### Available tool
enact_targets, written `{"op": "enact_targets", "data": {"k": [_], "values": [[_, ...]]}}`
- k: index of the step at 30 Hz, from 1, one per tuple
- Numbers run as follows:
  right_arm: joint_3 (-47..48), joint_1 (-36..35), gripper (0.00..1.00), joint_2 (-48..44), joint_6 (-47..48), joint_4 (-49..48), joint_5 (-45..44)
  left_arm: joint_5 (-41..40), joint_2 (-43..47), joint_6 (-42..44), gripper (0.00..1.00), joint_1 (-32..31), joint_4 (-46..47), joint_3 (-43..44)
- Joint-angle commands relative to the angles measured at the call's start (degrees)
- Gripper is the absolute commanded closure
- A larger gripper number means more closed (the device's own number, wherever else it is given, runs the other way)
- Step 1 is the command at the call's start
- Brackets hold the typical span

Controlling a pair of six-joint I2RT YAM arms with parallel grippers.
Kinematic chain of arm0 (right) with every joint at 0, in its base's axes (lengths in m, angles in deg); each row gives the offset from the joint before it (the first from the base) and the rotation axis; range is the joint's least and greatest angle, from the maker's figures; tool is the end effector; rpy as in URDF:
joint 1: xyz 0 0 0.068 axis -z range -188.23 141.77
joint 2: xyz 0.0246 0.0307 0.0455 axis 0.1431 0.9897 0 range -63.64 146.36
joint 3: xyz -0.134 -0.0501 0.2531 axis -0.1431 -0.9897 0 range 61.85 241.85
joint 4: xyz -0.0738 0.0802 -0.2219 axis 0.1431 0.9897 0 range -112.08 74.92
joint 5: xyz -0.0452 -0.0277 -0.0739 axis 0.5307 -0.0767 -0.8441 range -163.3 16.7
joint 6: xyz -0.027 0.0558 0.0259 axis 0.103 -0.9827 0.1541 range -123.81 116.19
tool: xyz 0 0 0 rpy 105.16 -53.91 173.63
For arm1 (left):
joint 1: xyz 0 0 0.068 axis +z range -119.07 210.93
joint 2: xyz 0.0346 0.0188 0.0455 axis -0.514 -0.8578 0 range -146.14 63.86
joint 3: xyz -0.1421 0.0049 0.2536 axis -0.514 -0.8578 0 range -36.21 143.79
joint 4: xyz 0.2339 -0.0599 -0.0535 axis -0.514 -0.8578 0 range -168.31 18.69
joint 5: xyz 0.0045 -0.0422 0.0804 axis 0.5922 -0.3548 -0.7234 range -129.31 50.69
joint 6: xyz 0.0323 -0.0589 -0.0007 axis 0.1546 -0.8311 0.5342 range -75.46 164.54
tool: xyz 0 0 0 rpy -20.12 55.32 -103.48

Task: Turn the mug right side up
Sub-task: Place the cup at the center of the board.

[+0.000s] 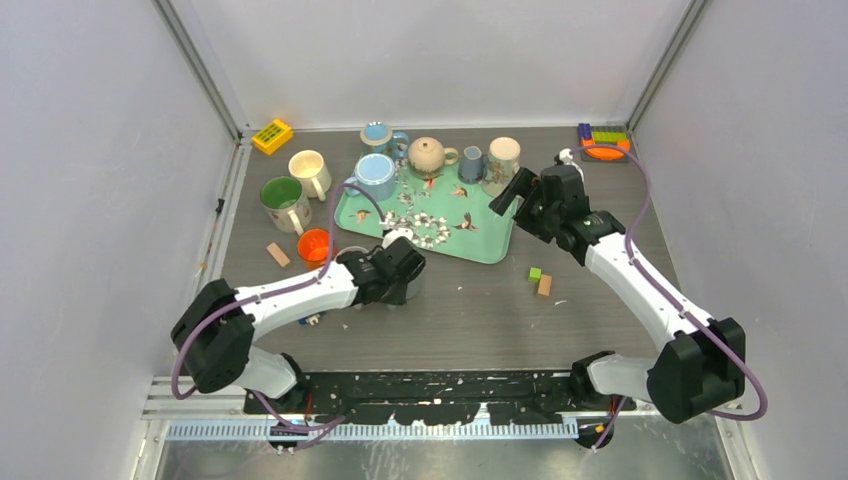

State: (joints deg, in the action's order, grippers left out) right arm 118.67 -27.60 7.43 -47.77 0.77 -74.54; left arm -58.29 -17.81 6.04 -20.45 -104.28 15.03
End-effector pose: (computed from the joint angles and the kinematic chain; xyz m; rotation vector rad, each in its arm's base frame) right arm 0.2528 0.0877 0.3053 0.4978 2.2267 0.5749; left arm 0.1781 -0.1950 0.2169 0.1881 2.5765 -0.1257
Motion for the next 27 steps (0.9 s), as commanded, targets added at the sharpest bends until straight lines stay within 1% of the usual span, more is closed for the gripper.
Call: {"op": "enact_targets", "data": {"k": [1, 5, 9, 14, 17, 22, 27], "values": [[3.07, 0.25, 0.00, 0.27, 2.55, 0.82, -1.67, 1.38, 3.45, 1.21, 0.65, 0.57, -2.10, 2.65], [3.84, 0.25, 0.00, 0.89, 4.26, 1.49, -2.70, 3.26, 5.88, 2.38, 0.53, 0.56, -4.65, 4.58], [5.05, 0.30, 0.00, 2.69, 7.56, 0.73, -1.87, 4.73, 9.25, 3.39, 0.46, 0.57, -7.02, 6.94], [7.84, 0.70, 0.00, 6.57, 13.42, -0.51, -3.49, 5.77, 13.10, 5.50, 0.31, 1.09, -10.56, 11.90], [10.32, 1.63, 0.00, 9.67, 18.17, -2.11, -2.96, 8.50, 15.37, 6.70, 0.19, 2.97, -11.00, 13.98], [14.96, 3.82, 0.00, 16.02, 25.14, -4.77, -1.08, 15.63, 17.91, 7.81, 0.01, 9.26, -10.05, 14.49], [16.95, 6.35, 0.00, 21.66, 32.65, -9.92, 6.32, 18.13, 19.59, 8.93, 0.00, 12.43, -10.28, 14.30]]}}
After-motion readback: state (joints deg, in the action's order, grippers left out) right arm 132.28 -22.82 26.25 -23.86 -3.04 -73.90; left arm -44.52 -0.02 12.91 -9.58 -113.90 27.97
